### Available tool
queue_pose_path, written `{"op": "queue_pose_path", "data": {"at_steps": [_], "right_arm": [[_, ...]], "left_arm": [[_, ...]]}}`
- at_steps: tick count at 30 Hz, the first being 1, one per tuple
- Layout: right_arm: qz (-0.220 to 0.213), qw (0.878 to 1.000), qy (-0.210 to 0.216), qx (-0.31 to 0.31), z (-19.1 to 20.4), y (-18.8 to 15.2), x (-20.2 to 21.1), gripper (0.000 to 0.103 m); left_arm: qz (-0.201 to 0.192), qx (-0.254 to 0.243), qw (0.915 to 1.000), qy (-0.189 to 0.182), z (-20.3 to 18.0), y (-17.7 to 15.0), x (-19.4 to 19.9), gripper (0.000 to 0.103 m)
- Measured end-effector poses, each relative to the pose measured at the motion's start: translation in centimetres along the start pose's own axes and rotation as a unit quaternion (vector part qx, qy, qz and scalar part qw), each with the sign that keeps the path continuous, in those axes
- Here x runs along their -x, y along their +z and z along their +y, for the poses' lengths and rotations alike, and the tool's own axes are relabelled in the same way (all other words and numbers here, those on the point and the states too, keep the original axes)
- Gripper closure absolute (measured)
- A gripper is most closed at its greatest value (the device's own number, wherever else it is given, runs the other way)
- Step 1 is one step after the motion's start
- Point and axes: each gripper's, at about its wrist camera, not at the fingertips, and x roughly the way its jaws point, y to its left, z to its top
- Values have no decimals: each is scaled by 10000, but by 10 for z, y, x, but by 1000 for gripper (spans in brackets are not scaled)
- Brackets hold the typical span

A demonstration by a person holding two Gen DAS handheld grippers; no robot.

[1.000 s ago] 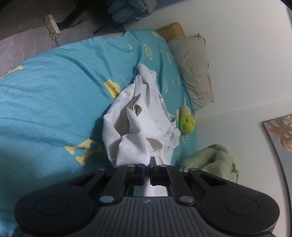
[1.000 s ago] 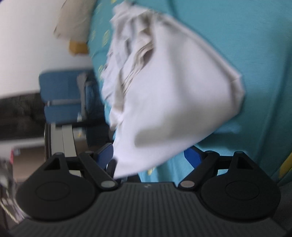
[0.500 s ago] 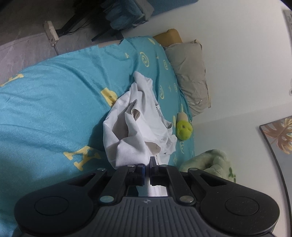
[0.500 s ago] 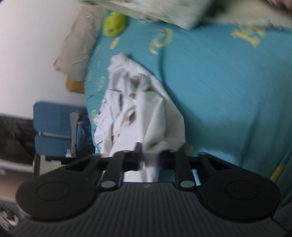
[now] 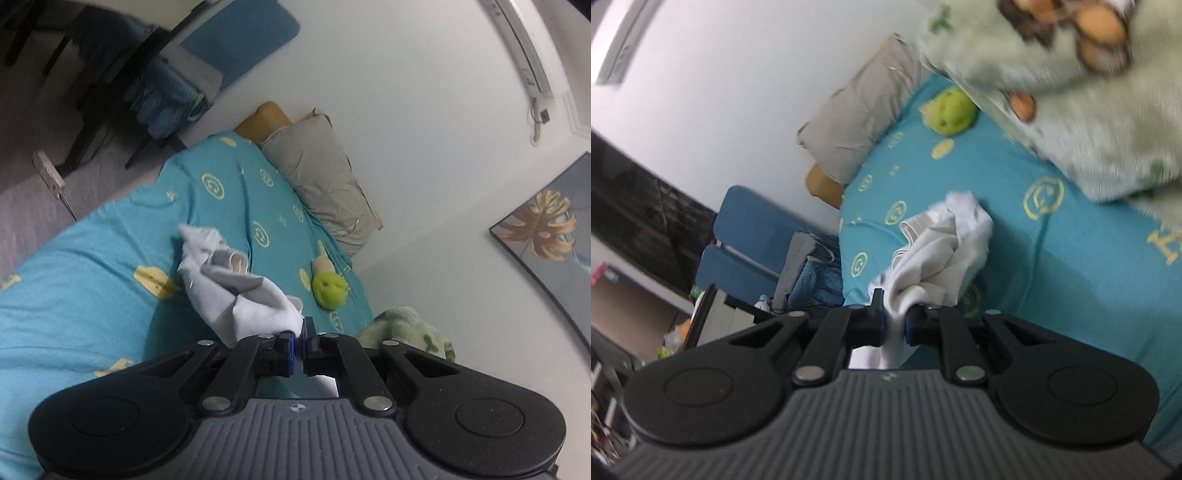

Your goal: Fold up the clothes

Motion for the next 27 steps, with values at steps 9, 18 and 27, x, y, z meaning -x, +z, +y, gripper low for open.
{"op": "queue_pose_path", "data": {"at_steps": [9, 18, 27], "right_arm": [[176, 9998, 83, 83, 7, -30, 92, 91], [329, 9994, -5, -57, 4, -26, 78, 90], [498, 9984, -214, -166, 8, -4, 18, 90]], "left_arm": [[-3, -278, 9991, 326, -39, -35, 100, 99], [124, -205, 9987, 452, -37, -53, 120, 99], [45, -543, 9942, 924, -28, -8, 12, 99]]}}
